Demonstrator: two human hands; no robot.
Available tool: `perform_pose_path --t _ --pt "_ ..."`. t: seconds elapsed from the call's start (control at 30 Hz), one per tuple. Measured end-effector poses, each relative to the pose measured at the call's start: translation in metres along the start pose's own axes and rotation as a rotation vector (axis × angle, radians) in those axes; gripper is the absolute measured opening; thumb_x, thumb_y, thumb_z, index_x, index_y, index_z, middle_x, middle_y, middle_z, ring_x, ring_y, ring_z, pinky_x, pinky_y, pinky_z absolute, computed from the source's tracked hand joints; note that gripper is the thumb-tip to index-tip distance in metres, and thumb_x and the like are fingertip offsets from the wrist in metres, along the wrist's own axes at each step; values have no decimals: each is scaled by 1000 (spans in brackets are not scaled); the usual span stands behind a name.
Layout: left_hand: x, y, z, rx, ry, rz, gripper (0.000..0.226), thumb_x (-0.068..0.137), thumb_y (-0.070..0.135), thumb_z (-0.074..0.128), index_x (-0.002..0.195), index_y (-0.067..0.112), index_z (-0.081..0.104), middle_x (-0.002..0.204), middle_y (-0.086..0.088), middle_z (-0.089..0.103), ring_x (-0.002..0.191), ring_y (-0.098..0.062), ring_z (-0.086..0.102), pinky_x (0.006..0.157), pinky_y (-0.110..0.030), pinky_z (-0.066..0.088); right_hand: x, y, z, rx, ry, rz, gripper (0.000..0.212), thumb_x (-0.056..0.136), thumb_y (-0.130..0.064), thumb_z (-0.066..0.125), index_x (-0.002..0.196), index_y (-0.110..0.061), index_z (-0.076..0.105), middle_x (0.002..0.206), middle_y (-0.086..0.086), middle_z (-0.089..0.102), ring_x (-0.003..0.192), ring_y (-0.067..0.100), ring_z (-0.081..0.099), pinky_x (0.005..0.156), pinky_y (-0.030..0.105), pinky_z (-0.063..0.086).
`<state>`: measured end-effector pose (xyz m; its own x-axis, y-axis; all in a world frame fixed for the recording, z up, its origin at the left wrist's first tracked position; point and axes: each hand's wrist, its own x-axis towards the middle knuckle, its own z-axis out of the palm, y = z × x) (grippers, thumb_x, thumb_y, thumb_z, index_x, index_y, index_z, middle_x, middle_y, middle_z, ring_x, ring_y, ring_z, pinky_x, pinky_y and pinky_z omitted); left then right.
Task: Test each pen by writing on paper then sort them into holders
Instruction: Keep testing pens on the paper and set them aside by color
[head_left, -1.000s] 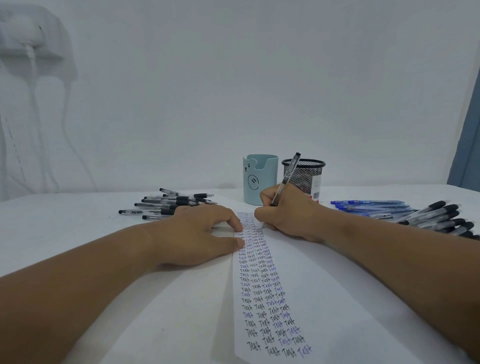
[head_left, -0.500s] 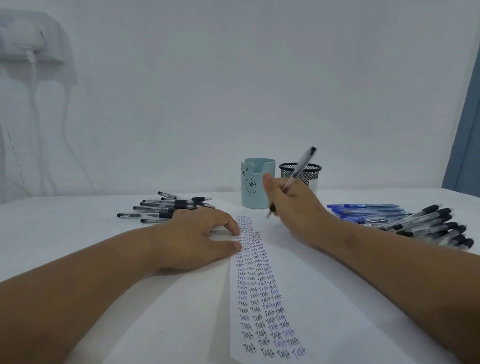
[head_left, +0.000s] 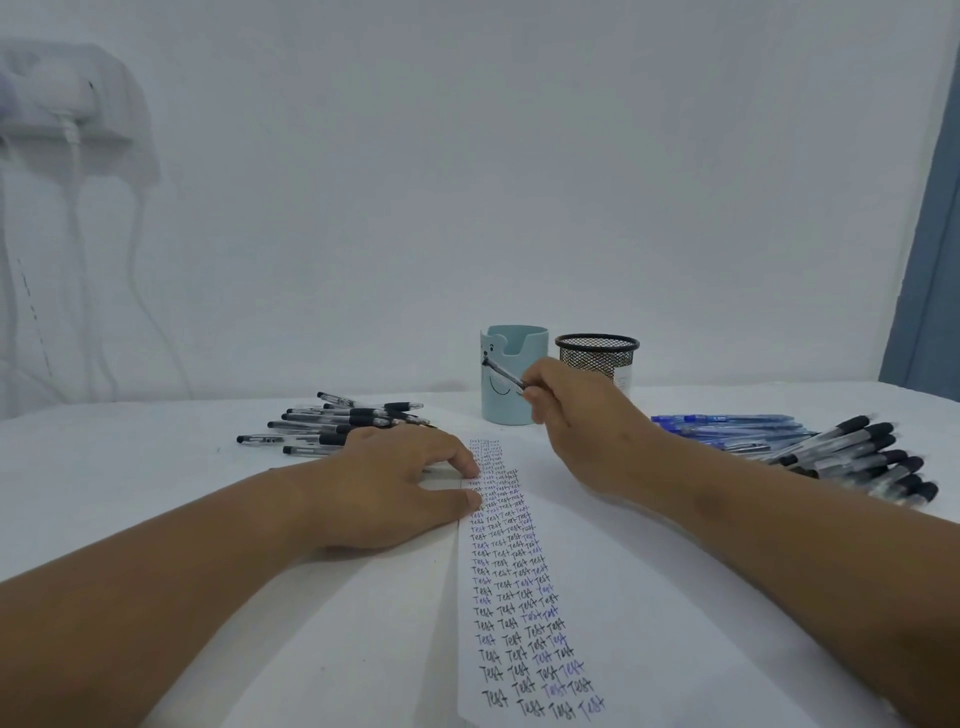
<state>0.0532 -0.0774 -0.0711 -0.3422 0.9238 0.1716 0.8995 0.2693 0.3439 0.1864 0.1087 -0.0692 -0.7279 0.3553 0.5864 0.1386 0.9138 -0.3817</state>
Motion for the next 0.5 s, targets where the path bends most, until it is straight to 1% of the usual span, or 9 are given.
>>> perform_pose_path --t 0.07,0.13,0.17,0.23,0.3,0.37,0.4,0.43,0.5 --pt "0 2 0 16 5 4 28 93 57 58 117 43 62 131 27 53 128 1 39 122 -32 16 -3 2 1 14 -12 -30 11 105 -24 45 100 -24 55 71 -8 55 64 6 47 59 23 34" --pt "-2 5 0 7 -2 -16 29 95 59 51 118 44 62 130 25 52 121 -2 33 115 -27 14 -5 3 1 32 -12 -52 11 104 -26 49 97 -25 57 64 -9 52 57 7 45 54 18 31" --pt "-2 7 0 0 -1 -27 34 93 64 48 118 45 61 128 24 52 119 -4 30 112 -28 14 -5 2 0 44 -7 -60 12 104 -25 50 95 -25 58 63 -8 52 55 7 44 52 18 32" --pt "-5 11 -1 32 -2 -23 48 86 76 42 120 47 59 127 25 51 118 -5 27 113 -31 11 -5 -1 -3 79 0 -65 13 103 -23 51 93 -25 59 61 -7 51 53 7 43 52 16 33" --pt "-5 12 1 96 -12 -22 51 84 78 45 124 48 55 132 23 47 123 -4 27 116 -33 6 -4 -4 -8 77 -19 -55 12 102 -22 54 92 -25 61 67 -9 54 55 3 45 55 13 35" --pt "-5 13 3 117 -5 -21 48 83 79 51 122 51 54 135 20 44 133 -8 27 120 -38 4 -1 -7 -17 13 -72 -36 10 100 -22 58 95 -25 66 79 -13 55 63 -4 49 60 9 34" --pt "-6 15 4 102 11 -10 45 84 76 54 121 51 54 134 21 43 133 -7 25 120 -39 4 0 -8 -23 -20 -106 -24 10 99 -21 60 98 -22 70 82 -14 55 67 -5 50 63 9 36" --pt "-6 16 4 76 41 25 40 86 70 57 120 49 56 131 23 44 131 -1 25 120 -39 4 1 -8 -30 -38 -140 3 11 98 -19 61 101 -19 72 84 -12 57 70 -2 52 66 12 41" --pt "-5 19 7 -9 104 119 32 88 62 56 114 44 60 120 29 52 122 19 27 117 -38 14 0 -6 -49 -33 -199 73 13 97 -13 62 105 -17 72 87 1 65 73 13 58 70 22 53"
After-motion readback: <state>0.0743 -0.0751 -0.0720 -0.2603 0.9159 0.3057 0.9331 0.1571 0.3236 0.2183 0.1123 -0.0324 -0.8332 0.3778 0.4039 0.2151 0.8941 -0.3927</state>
